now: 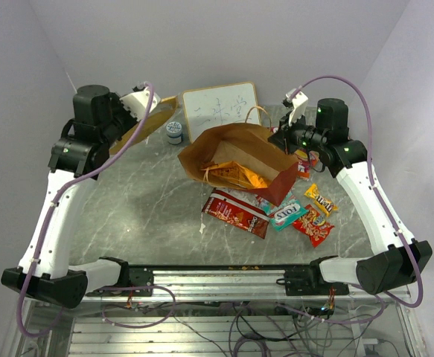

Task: Place the snacks into the paper bag
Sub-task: Pick up the snack from the center of the board, then place the snack in the paper bag.

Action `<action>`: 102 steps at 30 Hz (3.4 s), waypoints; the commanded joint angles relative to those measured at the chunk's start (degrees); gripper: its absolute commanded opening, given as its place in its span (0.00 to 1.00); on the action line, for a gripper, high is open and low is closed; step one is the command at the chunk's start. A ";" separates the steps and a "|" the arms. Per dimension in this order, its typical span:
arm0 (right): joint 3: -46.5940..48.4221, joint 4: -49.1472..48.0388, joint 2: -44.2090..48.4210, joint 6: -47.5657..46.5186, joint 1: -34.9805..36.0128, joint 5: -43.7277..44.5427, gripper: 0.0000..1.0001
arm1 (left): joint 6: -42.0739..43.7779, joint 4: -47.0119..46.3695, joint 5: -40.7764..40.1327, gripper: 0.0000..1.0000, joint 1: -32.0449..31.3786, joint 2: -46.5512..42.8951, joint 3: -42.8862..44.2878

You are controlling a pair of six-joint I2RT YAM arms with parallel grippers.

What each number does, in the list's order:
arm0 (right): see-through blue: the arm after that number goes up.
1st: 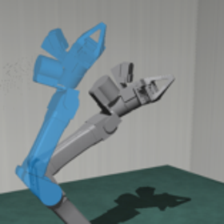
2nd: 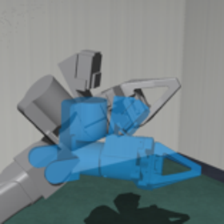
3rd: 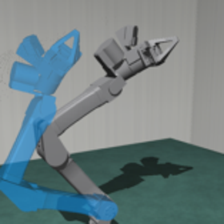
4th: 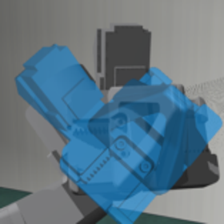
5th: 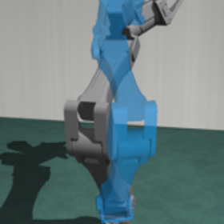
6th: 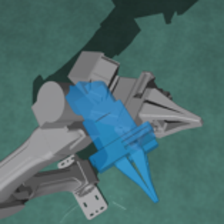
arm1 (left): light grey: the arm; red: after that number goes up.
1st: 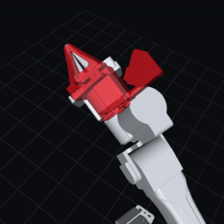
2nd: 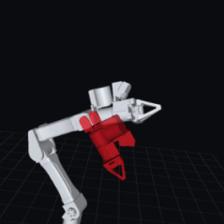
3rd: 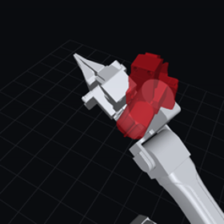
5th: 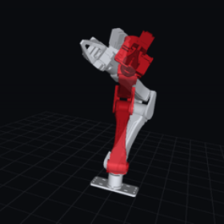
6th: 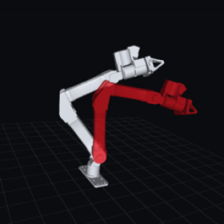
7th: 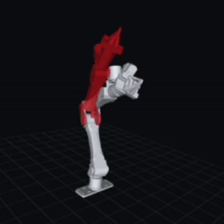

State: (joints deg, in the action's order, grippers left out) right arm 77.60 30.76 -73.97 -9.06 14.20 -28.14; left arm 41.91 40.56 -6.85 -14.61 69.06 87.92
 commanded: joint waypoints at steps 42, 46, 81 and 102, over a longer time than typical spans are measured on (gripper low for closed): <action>6.41 3.21 -3.23 -2.45 -0.46 -5.64 0.00 | -4.93 6.47 16.35 0.07 -27.37 11.97 27.20; 6.19 3.12 -3.11 -2.55 -0.48 -5.07 0.00 | -3.03 5.86 11.94 0.07 -30.89 12.93 25.51; 4.90 3.12 -3.41 -2.36 -1.19 -7.45 0.00 | 11.35 6.19 8.53 0.07 -43.05 21.40 28.36; 3.34 2.34 -2.93 -1.23 -1.85 -7.46 0.00 | 34.66 6.37 13.77 0.07 -38.24 31.46 31.38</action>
State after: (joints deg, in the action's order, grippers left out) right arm 81.52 34.96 -78.46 -11.35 12.69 -33.85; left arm 70.76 48.56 4.60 -52.84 98.24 116.53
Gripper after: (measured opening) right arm 0.007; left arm 0.075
